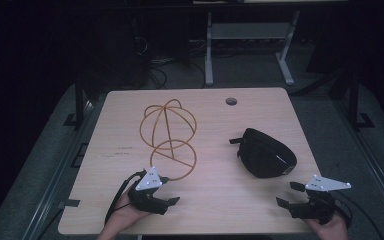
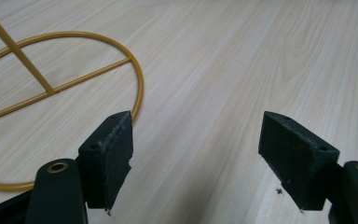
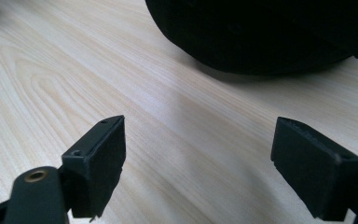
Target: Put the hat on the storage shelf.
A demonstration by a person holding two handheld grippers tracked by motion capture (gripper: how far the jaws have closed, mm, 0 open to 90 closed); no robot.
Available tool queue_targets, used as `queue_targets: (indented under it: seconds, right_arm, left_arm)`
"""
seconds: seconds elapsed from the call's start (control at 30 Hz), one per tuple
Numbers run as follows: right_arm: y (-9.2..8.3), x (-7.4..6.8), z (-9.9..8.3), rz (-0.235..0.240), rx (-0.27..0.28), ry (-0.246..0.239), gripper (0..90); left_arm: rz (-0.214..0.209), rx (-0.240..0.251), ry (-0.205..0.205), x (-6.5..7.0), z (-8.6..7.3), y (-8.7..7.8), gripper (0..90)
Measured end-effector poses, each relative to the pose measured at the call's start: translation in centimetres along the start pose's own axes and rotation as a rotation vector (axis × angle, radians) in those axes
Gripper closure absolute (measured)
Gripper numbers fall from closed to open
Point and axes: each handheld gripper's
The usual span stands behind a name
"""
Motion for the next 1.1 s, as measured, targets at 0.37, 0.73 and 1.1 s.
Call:
queue_targets:
  seconds: [0.37,0.73,1.1]
  right_arm:
    - [-0.1,0.0,0.0,-0.003,0.010,0.001,17.5]
    - [-0.2,0.1,0.0,-0.005,0.014,0.000,17.4]
    - [-0.2,0.1,0.0,-0.001,0.016,0.001,17.4]
  left_arm:
    - [-0.044,0.010,-0.024,0.2,2.1,0.3,25.2]
    - [-0.087,0.037,0.037,1.4,5.7,0.8,25.1]
    - [-0.158,0.049,0.069,2.2,10.2,2.1,24.0]
Point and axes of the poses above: each handheld gripper's, and its own axes: y roughly forward along the jaws, z roughly out of its top, x roughly to its right, and after that the axes turned 15 degrees about z, right-handed
